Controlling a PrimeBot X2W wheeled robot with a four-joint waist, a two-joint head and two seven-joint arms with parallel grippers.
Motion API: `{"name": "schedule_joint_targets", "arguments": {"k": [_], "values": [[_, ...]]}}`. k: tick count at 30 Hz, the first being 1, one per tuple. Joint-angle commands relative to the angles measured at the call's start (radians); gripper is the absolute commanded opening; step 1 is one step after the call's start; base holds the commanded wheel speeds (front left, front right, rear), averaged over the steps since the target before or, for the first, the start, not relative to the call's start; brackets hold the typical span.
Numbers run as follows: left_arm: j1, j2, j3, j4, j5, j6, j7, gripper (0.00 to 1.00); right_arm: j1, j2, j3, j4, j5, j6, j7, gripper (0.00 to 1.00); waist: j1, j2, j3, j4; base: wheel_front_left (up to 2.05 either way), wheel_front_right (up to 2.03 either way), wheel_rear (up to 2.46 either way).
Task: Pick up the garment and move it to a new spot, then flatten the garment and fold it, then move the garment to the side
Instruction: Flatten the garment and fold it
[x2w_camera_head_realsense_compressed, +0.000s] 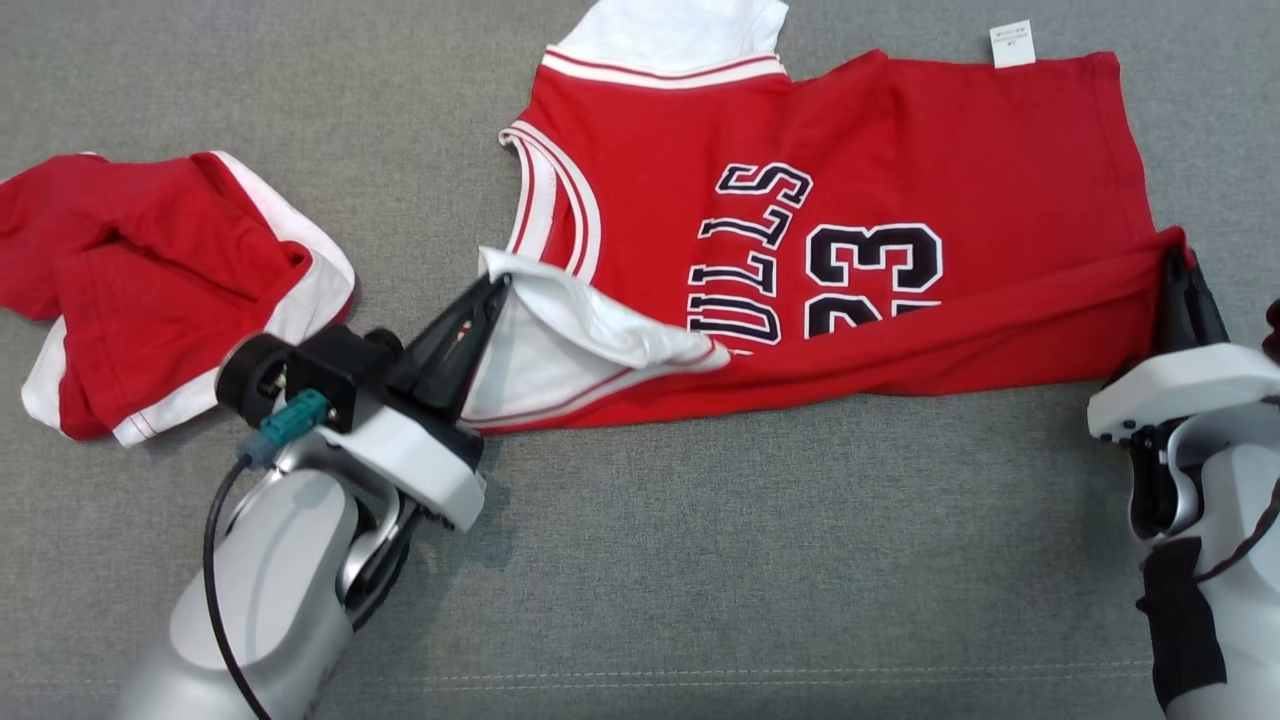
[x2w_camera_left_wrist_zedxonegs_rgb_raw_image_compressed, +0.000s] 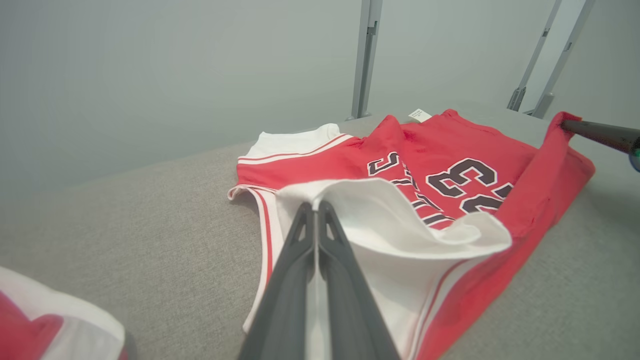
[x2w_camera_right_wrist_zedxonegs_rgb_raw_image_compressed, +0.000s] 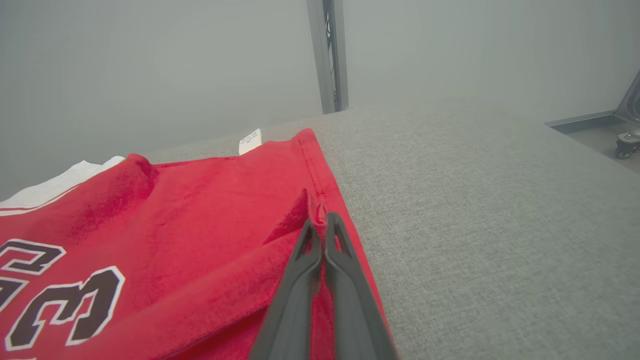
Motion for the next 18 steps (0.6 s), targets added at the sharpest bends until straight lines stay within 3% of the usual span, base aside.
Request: {"name": "schedule_joint_targets", "arguments": {"k": [1, 18], "values": [[-0.060, 0.027, 0.039, -0.015, 0.002, -0.007, -0.006, 0.00, -0.040, -0.006, 0.012, -0.005, -0.016, 0.000, -0.006, 0.00, 0.0000, 0.0000, 0.017, -0.002, 0.00, 0.00, 0.00], [-0.218, 0.020, 0.064, 0.028, 0.042, -0.007, -0.006, 0.00, -0.158, -0.006, 0.036, 0.084, 0.004, 0.000, -0.006, 0.00, 0.0000, 0.0000, 0.103, -0.038, 0.00, 0.00, 0.00]]}}
